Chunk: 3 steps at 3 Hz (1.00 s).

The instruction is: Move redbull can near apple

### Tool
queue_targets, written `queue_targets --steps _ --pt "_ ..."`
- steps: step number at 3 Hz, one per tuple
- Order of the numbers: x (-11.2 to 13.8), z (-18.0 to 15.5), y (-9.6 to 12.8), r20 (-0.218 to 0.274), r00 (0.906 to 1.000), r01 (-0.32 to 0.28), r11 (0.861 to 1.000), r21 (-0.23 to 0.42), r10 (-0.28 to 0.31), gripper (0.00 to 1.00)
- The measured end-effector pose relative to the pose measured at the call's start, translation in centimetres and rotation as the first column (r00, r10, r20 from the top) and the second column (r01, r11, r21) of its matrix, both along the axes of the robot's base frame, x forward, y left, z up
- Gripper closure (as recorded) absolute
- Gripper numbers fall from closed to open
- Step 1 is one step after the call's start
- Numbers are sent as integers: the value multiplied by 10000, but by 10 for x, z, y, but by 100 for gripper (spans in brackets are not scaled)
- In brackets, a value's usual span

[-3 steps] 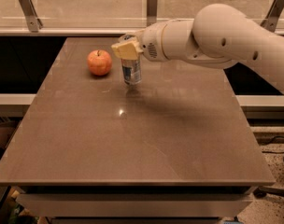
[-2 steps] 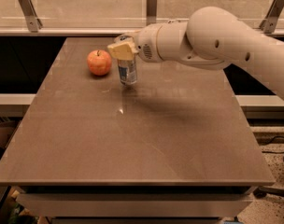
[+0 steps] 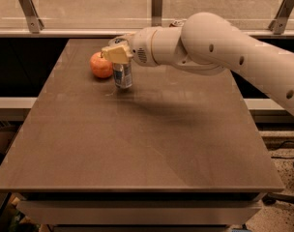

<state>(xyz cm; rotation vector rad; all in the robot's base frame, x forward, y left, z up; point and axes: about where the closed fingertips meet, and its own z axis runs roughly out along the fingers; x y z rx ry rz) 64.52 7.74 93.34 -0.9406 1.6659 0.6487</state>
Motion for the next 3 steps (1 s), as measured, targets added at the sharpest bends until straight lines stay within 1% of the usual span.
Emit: queue_targets --steps 1,2,3 --pt "0 -6 2 116 9999 -29 9994 348 25 100" --pt "-3 -7 -7 407 9992 -35 9969 788 3 100" --pt "-5 -5 -5 487 9988 -97 9970 767 60 83"
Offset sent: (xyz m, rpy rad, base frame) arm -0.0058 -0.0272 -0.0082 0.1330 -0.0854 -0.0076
